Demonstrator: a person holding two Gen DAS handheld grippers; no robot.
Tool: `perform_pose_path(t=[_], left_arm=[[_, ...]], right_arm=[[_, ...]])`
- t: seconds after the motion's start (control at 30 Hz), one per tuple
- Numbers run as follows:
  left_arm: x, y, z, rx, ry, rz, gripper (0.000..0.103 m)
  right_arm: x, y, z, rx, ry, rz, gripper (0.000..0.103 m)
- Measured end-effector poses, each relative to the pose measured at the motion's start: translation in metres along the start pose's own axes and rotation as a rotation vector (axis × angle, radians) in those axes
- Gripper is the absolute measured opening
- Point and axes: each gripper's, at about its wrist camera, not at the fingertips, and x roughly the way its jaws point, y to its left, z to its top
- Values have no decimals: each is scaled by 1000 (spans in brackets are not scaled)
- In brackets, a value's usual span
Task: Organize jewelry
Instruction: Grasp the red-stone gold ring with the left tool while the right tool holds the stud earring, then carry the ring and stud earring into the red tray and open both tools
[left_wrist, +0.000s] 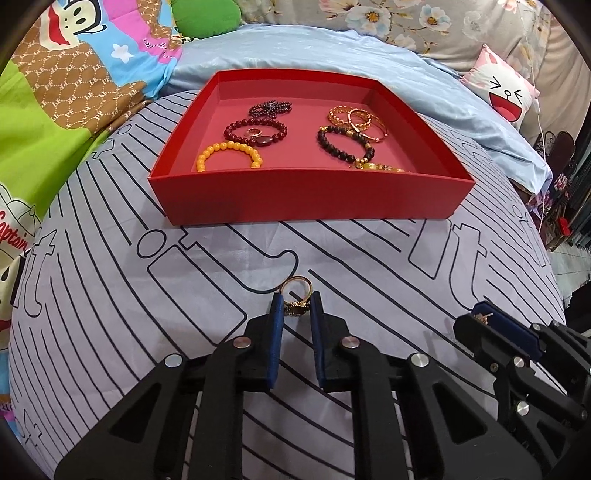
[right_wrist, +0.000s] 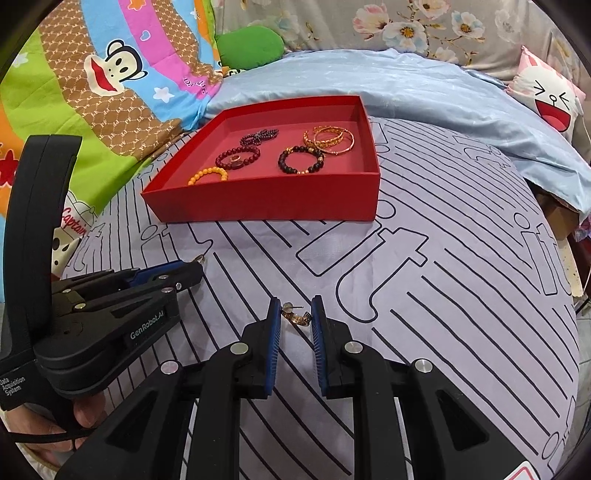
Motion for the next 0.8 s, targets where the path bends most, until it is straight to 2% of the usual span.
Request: perform_pose_path(t=[0.2,0.47,0.63,0.8], left_arm=[[-26,2,13,0,-45,-22,14],[-50,-2,75,27,-148,-32,14],[-38,-6,119,42,-185,-16,14],[-1,-7,138,45,-140,12,14]], right_arm=[[-14,-3,18,9,-40,15,16],[-20,-11,91,2,-126,24,16],[4,-15,131,13,-134,12,16],[42,-20,150,21,-103,-12,16]])
